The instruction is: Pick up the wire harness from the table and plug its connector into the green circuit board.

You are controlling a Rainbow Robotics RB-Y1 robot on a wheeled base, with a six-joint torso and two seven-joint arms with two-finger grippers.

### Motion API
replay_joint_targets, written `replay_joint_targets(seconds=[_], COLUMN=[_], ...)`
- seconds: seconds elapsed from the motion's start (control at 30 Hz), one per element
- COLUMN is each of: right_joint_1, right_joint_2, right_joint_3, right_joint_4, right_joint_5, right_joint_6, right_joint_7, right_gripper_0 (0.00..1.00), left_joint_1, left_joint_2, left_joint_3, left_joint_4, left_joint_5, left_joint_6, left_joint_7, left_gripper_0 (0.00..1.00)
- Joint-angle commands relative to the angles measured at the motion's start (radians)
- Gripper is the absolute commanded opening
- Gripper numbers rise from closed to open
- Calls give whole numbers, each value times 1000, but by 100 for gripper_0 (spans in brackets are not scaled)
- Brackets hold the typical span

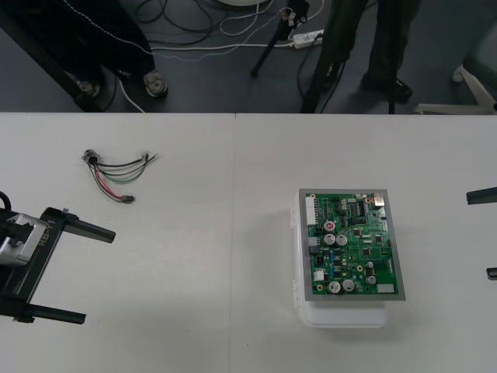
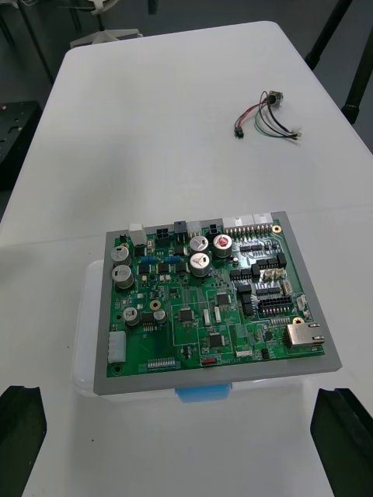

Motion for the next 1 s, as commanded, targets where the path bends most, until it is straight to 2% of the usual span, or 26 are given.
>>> replay_joint_targets(seconds=[0.03, 0.5, 0.53, 0.57, 1.0], right_joint_1=[0, 0, 43, 47, 43], right_joint_2=[-43, -43, -8, 0, -6], right_joint_3=[-2, -2, 45, 54, 54], right_joint_4=[-2, -2, 11, 12, 11], right_joint_5=[-14, -14, 3, 3, 0], right_joint_6=[-6, -6, -6, -6, -6], right_joint_7=[-30, -30, -30, -29, -36], right_gripper_0=[100, 100, 100, 100, 100], left_joint_1=[22, -60, -70, -83, -274], left_joint_2=[-32, -31, -31, -31, -35], left_joint_3=[-11, -12, -14, -18, -134], left_joint_4=[-8, 0, 6, 15, 189], left_joint_5=[-15, -142, -156, -168, -328], left_joint_6=[-40, -42, -42, -42, -63], left_joint_7=[19, 24, 19, 18, -20], left_gripper_0=[100, 100, 100, 100, 100])
